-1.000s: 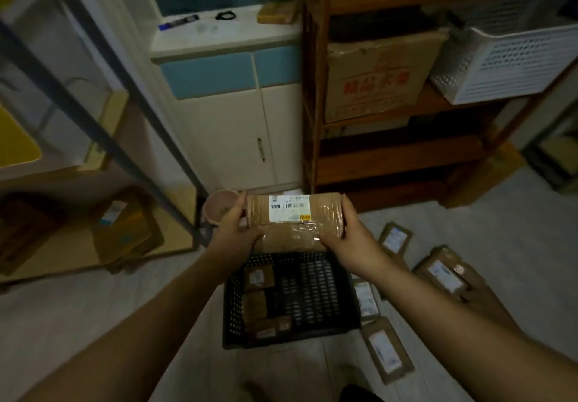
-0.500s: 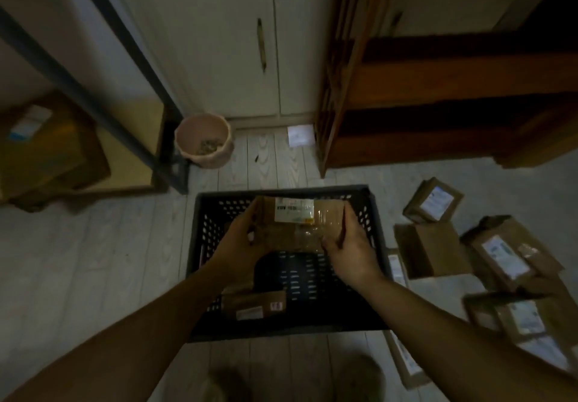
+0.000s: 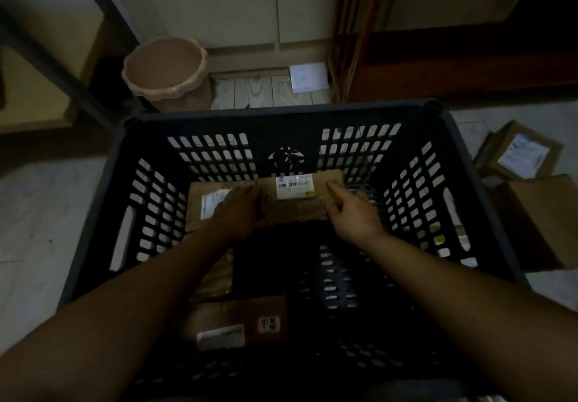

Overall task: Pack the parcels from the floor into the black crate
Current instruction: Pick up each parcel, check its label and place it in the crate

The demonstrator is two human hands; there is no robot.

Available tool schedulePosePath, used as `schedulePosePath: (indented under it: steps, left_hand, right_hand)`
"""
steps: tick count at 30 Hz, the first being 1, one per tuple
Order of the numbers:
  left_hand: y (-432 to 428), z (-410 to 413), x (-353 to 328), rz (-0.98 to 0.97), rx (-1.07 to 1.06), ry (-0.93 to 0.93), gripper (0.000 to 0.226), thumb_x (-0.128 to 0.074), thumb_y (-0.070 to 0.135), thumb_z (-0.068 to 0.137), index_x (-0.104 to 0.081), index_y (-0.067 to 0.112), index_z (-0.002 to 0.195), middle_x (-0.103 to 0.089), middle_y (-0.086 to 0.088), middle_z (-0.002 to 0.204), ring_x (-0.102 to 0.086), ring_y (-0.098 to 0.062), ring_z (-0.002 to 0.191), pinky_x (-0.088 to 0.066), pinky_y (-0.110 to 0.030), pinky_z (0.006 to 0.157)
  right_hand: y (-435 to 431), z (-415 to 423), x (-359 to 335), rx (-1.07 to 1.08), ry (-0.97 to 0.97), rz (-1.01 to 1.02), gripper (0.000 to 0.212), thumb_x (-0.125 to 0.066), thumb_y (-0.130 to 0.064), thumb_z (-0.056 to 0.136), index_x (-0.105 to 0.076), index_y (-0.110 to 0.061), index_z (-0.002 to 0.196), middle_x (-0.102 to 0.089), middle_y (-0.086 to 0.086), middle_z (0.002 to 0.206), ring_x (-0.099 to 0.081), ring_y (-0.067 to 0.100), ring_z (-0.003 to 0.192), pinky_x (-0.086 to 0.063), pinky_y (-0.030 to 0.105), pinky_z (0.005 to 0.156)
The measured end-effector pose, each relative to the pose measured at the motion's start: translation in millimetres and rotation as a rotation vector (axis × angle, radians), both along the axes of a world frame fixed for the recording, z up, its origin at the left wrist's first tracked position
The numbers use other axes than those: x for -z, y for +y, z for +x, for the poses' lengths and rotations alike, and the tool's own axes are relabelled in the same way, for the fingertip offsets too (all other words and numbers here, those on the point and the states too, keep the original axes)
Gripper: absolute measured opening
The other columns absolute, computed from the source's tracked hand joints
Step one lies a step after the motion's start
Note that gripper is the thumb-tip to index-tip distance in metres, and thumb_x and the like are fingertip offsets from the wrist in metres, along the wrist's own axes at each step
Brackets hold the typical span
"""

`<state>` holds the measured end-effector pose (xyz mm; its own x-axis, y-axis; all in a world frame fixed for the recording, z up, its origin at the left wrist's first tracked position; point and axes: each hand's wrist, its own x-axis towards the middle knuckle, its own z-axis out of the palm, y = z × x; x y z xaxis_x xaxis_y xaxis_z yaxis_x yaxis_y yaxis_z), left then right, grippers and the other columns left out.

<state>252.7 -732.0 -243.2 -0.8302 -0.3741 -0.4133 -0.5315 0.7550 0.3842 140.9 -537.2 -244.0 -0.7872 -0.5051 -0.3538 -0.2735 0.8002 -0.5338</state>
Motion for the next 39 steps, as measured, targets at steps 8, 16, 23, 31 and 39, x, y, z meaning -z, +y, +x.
schedulePosePath:
  steps: [8,16,23,31,39]
  left_hand:
    - [-5.4,-1.4,19.7,-0.146,-0.014,-0.203,0.084,-0.057,0.051,0.083,-0.006,0.035,0.148,0.000,-0.002,0.157,0.005,-0.030,0.145,-0.011,-0.063,0.111]
    - [-4.3,-0.1,39.5,-0.167,0.012,-0.212,0.086,-0.046,0.061,0.085,0.011,0.040,0.146,0.018,0.001,0.157,0.017,-0.029,0.144,-0.002,-0.066,0.109]
    - [0.8,3.2,-48.8,-0.070,0.000,-0.265,0.077,-0.042,0.048,0.094,0.004,0.023,0.150,0.011,-0.008,0.158,0.010,-0.028,0.145,-0.001,-0.046,0.116]
    - [28.0,40.4,-283.7,0.191,-0.162,-0.171,0.066,-0.054,0.037,0.091,-0.025,0.020,0.148,-0.021,-0.011,0.154,-0.017,-0.031,0.142,-0.018,-0.042,0.117]
    - [68.6,72.3,-518.9,0.140,-0.119,-0.174,0.092,-0.039,0.076,0.070,-0.035,0.021,0.144,-0.032,-0.009,0.149,-0.031,-0.032,0.136,-0.029,-0.048,0.111]
  right_hand:
    - [-21.5,-0.2,37.7,0.067,-0.163,-0.003,0.059,-0.043,-0.030,0.096,-0.019,-0.034,0.150,-0.020,0.016,0.154,-0.034,0.035,0.135,-0.029,0.034,0.111]
    - [-22.6,-2.4,57.5,0.038,-0.186,-0.021,0.062,-0.044,-0.043,0.097,-0.011,-0.036,0.150,-0.013,0.016,0.154,-0.040,0.036,0.130,-0.034,0.037,0.108]
    - [-6.9,-8.4,-24.1,0.048,-0.282,0.031,0.068,-0.041,-0.055,0.094,-0.009,-0.038,0.151,0.001,0.007,0.159,-0.028,0.034,0.139,-0.027,0.036,0.114]
    - [46.5,19.9,-277.4,0.007,-0.326,0.100,0.060,-0.038,-0.056,0.093,-0.043,-0.019,0.140,-0.042,0.016,0.142,-0.046,0.030,0.124,-0.037,0.031,0.106]
    - [100.0,30.7,-535.2,-0.219,-0.108,0.184,0.053,-0.041,-0.048,0.096,-0.042,-0.017,0.140,-0.044,0.014,0.137,-0.040,0.029,0.127,-0.035,0.031,0.103]
